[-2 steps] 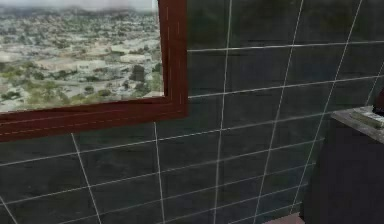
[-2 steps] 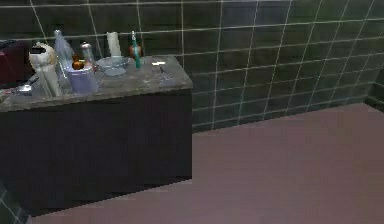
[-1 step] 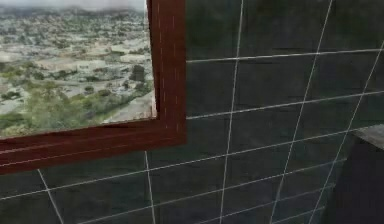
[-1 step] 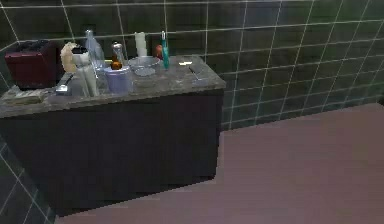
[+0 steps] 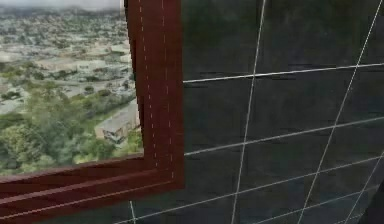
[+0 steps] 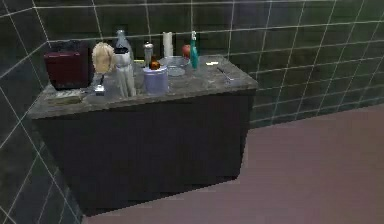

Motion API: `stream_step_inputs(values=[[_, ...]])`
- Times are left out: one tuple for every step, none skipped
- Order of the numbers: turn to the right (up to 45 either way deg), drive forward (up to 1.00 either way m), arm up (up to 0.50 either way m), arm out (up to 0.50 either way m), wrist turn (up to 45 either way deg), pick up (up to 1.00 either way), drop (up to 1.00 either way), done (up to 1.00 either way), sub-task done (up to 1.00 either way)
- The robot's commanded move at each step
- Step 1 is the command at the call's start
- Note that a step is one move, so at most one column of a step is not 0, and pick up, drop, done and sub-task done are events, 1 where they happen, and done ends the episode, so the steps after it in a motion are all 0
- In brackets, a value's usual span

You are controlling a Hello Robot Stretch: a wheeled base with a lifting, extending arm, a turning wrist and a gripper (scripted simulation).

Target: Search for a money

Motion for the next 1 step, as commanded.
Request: stream_step_inputs(values=[[45.0, 0.0, 0.0, 0.0, 0.0, 0.0, 0.0, 0.0, 0.0]])
